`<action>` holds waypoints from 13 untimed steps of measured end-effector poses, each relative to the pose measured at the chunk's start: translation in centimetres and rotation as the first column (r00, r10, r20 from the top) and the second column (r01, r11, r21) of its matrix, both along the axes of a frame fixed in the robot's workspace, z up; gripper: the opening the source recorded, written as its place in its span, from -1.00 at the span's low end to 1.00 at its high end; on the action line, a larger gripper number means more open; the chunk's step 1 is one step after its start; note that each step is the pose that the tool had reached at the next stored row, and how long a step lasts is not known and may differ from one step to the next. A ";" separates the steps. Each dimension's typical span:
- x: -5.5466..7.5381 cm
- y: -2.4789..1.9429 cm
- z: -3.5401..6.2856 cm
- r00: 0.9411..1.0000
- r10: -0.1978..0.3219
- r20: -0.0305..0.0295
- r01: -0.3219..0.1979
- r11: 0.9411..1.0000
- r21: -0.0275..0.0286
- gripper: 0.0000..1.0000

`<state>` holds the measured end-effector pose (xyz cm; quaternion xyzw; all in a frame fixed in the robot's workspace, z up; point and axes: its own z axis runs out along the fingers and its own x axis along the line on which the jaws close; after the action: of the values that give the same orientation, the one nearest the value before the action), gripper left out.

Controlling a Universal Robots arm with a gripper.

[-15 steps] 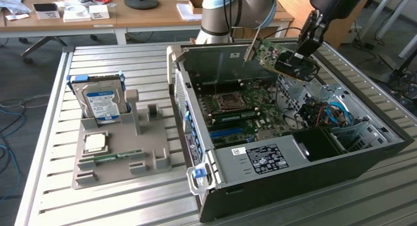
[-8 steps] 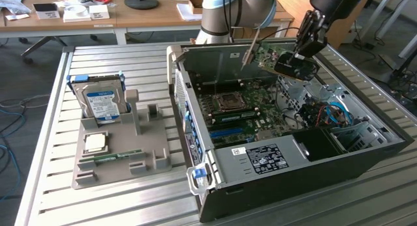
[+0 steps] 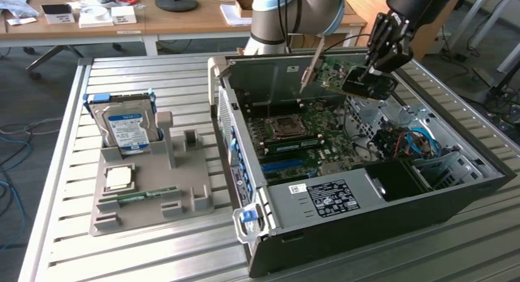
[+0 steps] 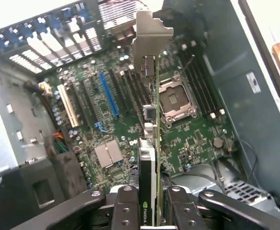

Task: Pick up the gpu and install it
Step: 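Insert the gpu into the slot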

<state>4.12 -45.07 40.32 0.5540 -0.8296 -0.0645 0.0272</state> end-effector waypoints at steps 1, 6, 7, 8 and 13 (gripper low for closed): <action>0.0 0.00 0.00 1.000 0.013 0.000 -0.013 1.000 0.000 -0.47; 0.0 0.00 0.00 1.000 0.019 0.000 -0.019 1.000 -0.001 -0.47; 0.0 0.00 0.00 1.000 0.019 0.000 -0.019 1.000 -0.001 -0.47; 0.0 0.00 0.00 1.000 0.019 0.000 -0.019 1.000 0.000 -0.47; 0.0 0.00 0.00 1.000 0.019 0.000 -0.019 1.000 -0.001 -0.47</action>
<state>4.12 -45.07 40.32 0.5619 -0.8242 -0.0640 0.0279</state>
